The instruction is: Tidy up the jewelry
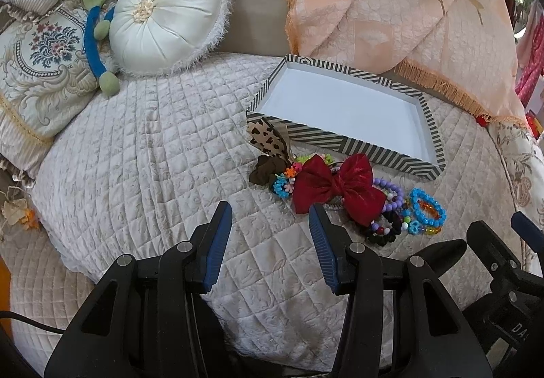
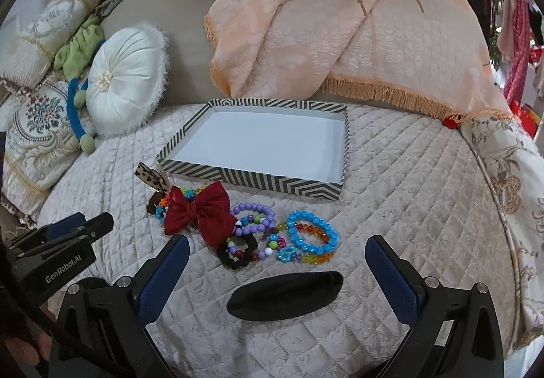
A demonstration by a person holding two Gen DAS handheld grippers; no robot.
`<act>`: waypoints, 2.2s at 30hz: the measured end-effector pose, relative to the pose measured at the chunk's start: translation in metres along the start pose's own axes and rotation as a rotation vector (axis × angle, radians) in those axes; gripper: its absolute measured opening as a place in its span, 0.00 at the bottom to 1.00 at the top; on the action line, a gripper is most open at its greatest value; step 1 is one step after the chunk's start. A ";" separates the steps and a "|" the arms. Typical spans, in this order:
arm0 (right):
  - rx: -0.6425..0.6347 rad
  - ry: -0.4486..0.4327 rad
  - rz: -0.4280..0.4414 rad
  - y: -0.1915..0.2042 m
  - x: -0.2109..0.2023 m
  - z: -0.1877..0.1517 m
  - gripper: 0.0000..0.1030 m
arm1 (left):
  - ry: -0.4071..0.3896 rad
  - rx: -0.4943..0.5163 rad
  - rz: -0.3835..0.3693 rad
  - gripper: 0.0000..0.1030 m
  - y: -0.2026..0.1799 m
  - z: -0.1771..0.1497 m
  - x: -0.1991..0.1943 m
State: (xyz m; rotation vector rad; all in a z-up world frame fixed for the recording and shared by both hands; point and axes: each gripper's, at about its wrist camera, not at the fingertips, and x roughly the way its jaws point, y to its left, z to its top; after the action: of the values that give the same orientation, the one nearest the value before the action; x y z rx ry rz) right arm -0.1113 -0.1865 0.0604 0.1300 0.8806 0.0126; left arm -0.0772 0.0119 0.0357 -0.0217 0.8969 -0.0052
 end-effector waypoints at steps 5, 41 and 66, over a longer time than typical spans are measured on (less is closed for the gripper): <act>-0.012 0.019 -0.012 0.000 0.004 -0.001 1.00 | 0.000 -0.003 0.003 0.45 0.000 -0.002 0.002; -0.005 0.067 0.003 -0.006 0.009 -0.002 1.00 | 0.030 0.013 0.000 0.45 -0.006 -0.007 0.011; -0.024 0.063 0.009 -0.003 0.010 -0.004 1.00 | 0.037 0.005 0.004 0.45 -0.002 -0.010 0.013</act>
State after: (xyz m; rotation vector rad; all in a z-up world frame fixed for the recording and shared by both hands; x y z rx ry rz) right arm -0.1079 -0.1884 0.0501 0.1115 0.9427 0.0356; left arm -0.0767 0.0099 0.0190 -0.0148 0.9339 -0.0038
